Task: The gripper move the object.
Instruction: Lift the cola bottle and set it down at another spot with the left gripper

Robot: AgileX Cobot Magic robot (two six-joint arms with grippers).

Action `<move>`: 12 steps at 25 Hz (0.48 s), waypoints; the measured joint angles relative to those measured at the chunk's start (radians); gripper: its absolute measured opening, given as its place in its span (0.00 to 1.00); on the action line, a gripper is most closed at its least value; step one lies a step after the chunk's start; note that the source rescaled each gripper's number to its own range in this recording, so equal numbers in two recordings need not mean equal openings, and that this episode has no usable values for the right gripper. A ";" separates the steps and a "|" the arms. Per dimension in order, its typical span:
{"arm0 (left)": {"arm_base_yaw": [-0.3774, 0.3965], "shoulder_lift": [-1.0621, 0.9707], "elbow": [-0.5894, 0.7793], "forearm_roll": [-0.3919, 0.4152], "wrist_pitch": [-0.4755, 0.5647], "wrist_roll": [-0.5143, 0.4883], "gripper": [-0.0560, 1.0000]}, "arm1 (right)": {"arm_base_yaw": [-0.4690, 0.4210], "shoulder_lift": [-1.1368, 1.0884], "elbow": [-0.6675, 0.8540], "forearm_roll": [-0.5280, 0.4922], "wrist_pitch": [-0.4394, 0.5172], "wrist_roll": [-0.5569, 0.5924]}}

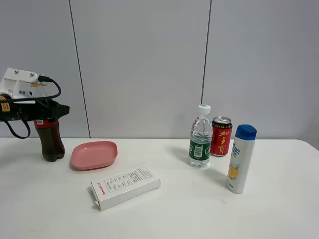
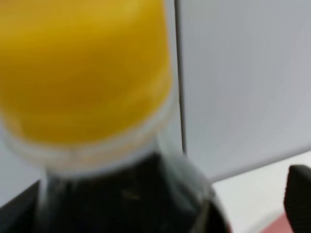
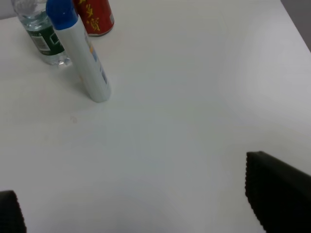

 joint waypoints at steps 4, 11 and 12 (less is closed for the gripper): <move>0.000 -0.068 0.000 0.000 0.038 0.000 1.00 | 0.000 0.000 0.000 0.000 0.000 0.000; 0.000 -0.173 0.000 0.001 0.093 -0.003 1.00 | 0.000 0.000 0.000 0.000 0.000 0.000; 0.000 -0.187 0.000 0.002 0.098 -0.008 1.00 | 0.000 0.000 0.000 0.000 0.000 0.000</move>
